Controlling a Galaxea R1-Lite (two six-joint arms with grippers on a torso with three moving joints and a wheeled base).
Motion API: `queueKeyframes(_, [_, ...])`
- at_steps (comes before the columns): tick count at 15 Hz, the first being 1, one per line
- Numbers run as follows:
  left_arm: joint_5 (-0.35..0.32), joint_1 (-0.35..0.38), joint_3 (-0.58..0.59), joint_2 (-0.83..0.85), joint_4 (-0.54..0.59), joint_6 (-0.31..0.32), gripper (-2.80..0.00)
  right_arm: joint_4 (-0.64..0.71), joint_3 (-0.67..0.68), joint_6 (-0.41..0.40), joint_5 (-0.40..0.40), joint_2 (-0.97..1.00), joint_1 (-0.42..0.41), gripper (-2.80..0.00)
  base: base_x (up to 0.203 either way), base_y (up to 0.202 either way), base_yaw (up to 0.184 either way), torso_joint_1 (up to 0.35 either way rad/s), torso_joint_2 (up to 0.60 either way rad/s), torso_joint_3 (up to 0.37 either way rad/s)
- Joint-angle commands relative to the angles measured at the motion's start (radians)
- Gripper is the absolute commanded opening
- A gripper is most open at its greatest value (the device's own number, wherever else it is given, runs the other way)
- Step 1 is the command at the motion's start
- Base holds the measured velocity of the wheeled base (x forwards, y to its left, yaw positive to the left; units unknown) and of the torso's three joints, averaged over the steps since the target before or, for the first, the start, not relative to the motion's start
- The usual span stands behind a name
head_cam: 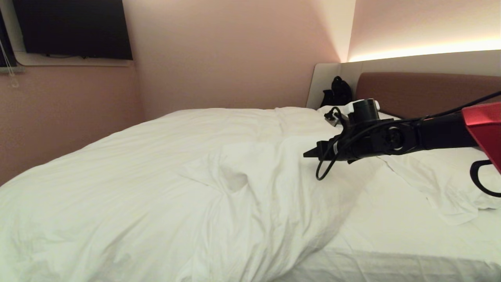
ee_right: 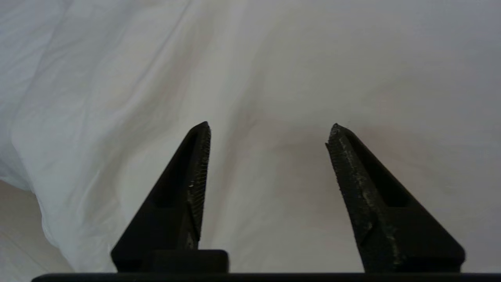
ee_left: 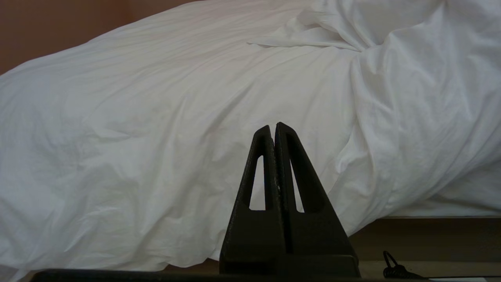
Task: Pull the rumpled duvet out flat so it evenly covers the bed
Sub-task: Hold the folded corner of the quilt
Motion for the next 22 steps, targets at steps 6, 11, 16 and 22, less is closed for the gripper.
queueKeyframes(6, [0.000,0.000,0.000,0.000,0.000,0.000,-2.80,-0.006,-0.007,-0.051,-0.061,0.090,0.088,0.00,0.000,0.000,0.000,0.000,0.00,0.000])
queueKeyframes(11, [0.000,0.000,0.000,0.000,0.000,0.000,-2.80,-0.001,-0.097,-0.082,-0.121,0.235,0.101,0.00,0.000,0.000,0.000,0.000,0.00,0.000])
queueKeyframes(16, [0.000,0.000,0.000,0.000,0.000,0.000,-2.80,0.002,-0.171,-0.091,-0.154,0.366,0.100,0.00,0.000,0.000,0.000,0.000,0.00,0.000])
queueKeyframes(22, [0.000,0.000,0.000,0.000,0.000,0.000,-2.80,0.003,-0.208,-0.095,-0.197,0.418,0.100,0.00,0.000,0.000,0.000,0.000,0.00,0.000])
